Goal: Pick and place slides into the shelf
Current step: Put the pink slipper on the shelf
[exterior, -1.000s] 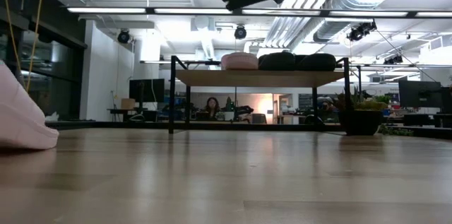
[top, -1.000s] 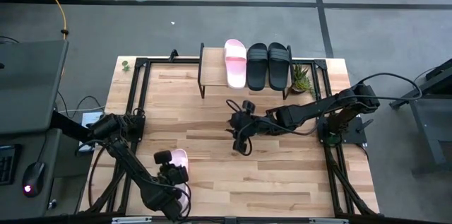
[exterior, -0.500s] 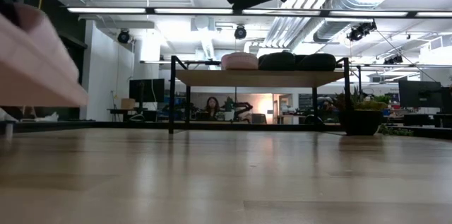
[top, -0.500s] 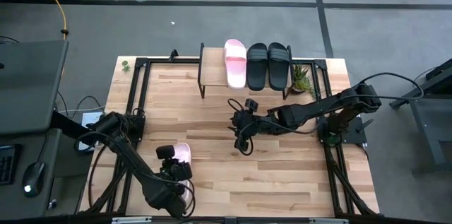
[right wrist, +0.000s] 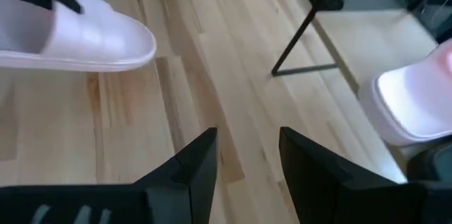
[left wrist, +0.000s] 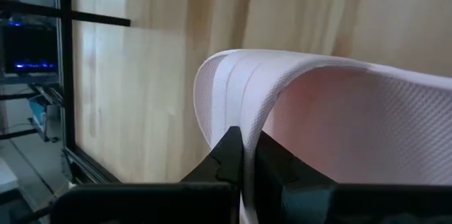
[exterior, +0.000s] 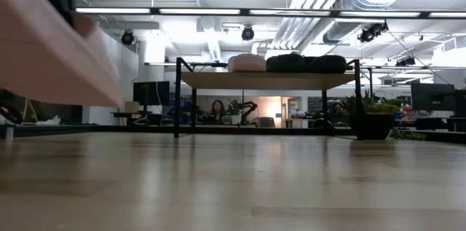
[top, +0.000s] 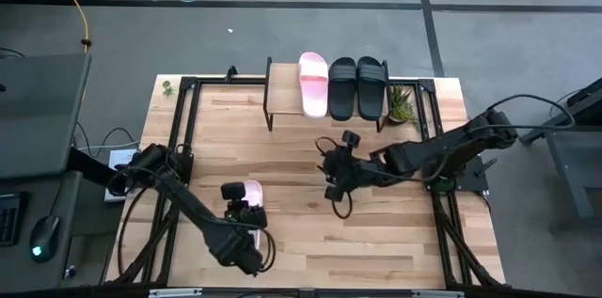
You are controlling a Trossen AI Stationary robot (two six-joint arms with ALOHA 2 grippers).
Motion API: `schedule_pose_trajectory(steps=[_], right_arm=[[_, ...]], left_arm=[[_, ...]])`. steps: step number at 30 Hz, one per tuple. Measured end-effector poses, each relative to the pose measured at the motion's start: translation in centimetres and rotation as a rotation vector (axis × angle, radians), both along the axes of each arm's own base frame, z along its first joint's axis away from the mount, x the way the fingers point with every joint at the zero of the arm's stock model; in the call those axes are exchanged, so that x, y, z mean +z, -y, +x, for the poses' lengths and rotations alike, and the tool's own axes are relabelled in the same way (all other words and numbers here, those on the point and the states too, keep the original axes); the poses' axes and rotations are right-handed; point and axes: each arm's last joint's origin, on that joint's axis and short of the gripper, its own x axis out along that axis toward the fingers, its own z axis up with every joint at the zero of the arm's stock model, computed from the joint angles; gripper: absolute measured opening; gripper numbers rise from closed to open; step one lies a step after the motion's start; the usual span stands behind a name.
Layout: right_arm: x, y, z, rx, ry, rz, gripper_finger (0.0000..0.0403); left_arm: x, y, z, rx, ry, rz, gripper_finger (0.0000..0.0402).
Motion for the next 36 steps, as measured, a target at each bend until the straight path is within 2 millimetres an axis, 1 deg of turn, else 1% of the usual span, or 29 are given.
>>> schedule_pose_trajectory(steps=[3,8,12,18,25,32,36], right_arm=[[0.4,-0.7,-0.6,0.010,0.010,-0.052,0.0142],[0.9,-1.0,-1.3,-0.007,0.014,-0.124,0.0142],[0.7,-0.8,-1.4,-0.004,-0.014,-0.152,0.0142],[0.6,0.2,-1.3,-0.024,-0.049,-0.170,0.0142],[0.3,1.7,-1.2,-0.067,-0.098,-0.183,0.0142],[0.3,2.6,-0.9,-0.059,-0.121,-0.201,0.0142],[0.4,2.9,-0.8,-0.043,-0.131,-0.227,0.0142]], left_arm=[[0.9,-1.0,0.2,-0.008,0.019,0.010,0.0004],[3.3,-2.8,0.0,-0.022,0.103,0.038,0.0002],[5.5,-4.1,-0.6,-0.035,0.180,0.065,0.0003],[8.0,-5.6,-1.5,-0.060,0.256,0.102,0.0004],[9.7,-8.1,-1.8,-0.070,0.278,0.171,0.0004],[10.5,-11.5,-1.2,-0.032,0.252,0.242,0.0004],[11.1,-13.0,-0.7,-0.034,0.273,0.248,0.0004]])
